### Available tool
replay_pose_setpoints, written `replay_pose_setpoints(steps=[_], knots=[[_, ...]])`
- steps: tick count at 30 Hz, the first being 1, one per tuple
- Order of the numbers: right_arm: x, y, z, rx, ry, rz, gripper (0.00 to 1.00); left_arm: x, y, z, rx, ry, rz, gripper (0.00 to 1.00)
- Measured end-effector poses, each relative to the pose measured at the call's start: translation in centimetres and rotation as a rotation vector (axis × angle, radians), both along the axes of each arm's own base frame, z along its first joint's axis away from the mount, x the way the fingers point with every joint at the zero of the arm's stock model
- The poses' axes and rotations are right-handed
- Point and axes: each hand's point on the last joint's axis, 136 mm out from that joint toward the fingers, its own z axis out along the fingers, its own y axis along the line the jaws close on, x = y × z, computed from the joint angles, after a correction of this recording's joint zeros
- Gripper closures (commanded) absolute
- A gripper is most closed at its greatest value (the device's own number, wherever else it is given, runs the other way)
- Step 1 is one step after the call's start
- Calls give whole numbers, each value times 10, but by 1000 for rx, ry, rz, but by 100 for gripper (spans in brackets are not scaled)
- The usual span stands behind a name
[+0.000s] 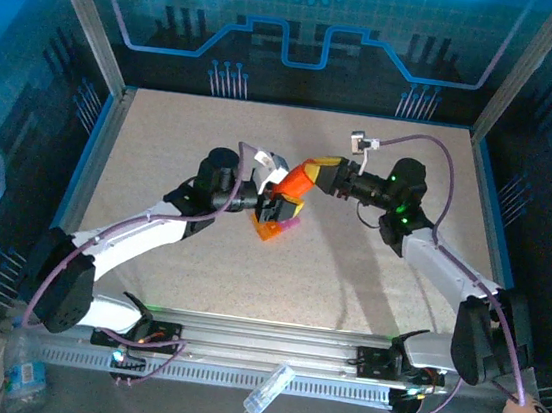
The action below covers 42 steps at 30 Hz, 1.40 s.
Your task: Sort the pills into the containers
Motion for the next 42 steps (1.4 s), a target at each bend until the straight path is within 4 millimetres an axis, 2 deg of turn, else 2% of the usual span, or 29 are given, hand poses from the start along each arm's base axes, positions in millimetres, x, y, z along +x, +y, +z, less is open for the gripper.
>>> replay_pose_setpoints(steps=[6, 15, 24, 25, 28, 30, 32, 36, 42], knots=[[-2, 4, 7, 47, -46, 68, 60, -4, 1, 6, -46, 33, -9, 100], [12, 4, -2, 198, 35, 85, 61, 4, 7, 8, -64, 63, 33, 100], [13, 1, 0, 225, 55, 68, 59, 7, 7, 10, -67, 43, 44, 100], [13, 1, 0, 218, 60, 62, 57, 7, 8, 10, -66, 41, 46, 100], [11, 1, 2, 190, 67, 32, 41, 8, 8, 11, -58, 17, 47, 100], [10, 1, 5, 164, 57, -10, 26, 9, 8, 11, -53, 2, 53, 100], [12, -2, 12, 142, 40, -59, 19, 12, 10, 11, -45, -13, 70, 100], [13, -7, 30, 103, 10, -146, 13, 17, 13, 11, -30, -38, 95, 100], [26, -28, 31, 34, 124, -353, 10, 28, 17, 15, -18, -115, 150, 100]])
